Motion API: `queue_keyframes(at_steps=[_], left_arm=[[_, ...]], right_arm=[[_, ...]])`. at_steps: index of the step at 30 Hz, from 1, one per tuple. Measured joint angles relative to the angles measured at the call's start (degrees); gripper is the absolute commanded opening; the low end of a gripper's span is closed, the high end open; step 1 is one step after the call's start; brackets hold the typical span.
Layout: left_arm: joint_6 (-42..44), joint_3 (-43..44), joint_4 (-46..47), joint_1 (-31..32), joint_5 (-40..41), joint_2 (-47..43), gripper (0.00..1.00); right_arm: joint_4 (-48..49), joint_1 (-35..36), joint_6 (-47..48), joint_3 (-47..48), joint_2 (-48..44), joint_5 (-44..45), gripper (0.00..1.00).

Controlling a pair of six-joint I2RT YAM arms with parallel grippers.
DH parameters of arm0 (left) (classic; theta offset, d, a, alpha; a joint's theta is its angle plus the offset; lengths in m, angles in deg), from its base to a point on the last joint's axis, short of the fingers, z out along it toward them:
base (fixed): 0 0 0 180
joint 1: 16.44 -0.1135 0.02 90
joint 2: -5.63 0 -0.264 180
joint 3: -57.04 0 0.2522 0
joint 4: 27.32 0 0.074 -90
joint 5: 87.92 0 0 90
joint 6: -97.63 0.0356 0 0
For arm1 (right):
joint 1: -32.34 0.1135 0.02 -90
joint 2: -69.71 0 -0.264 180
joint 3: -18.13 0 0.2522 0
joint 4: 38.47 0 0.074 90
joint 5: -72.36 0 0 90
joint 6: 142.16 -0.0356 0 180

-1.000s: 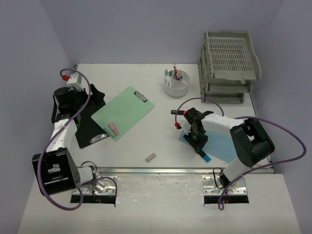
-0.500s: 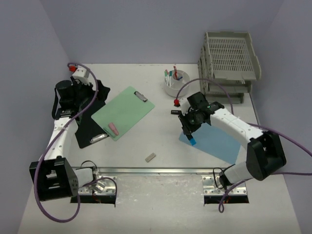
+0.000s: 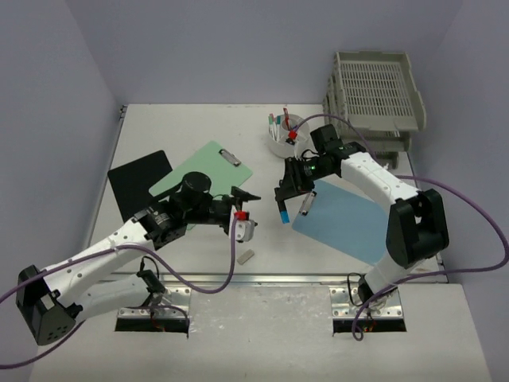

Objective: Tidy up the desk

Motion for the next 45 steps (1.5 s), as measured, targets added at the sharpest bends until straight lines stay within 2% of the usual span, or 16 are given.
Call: queue_keyframes(at_steps=[4,11,16,24,35,40,43,45], left_arm=[[12.15,-0.02,-6.49,7.75,1.26,2.71,0.49],[24.58,1.83,-12.85,13.19,4.77,9.87,0.45],[28.83,6.58,-13.08,13.79,6.36,15.23,0.45],[33.03,9.20,-13.56,13.86,7.00,18.12,0.45],[37.92,11.92,-15.67,14.35,6.68,22.53,0.36],[38.94,13.23,-16.31,14.96,6.58,24.58,0.26],[39.75,13.31,-16.26,15.29,6.57,25.08,0.08],[40.05,13.63,-15.70,15.52,6.61,25.27,0.01]], right_arm=[[0.10,-0.37,-6.62,-0.61,2.29,-6.86,0.00],[1.30,-0.39,-15.25,-2.43,3.36,-12.91,0.00],[-0.24,-0.38,-17.35,-3.00,4.47,-13.10,0.00],[-4.01,-0.39,-17.01,-3.01,5.43,-11.85,0.00],[-6.65,-0.34,-16.96,-2.99,6.66,-11.83,0.00],[-7.42,-0.34,-16.95,-2.99,6.76,-11.85,0.00],[-7.65,-0.34,-16.75,-2.99,6.79,-11.72,0.00],[-7.90,-0.25,-16.72,-2.99,6.88,-11.69,0.04]])
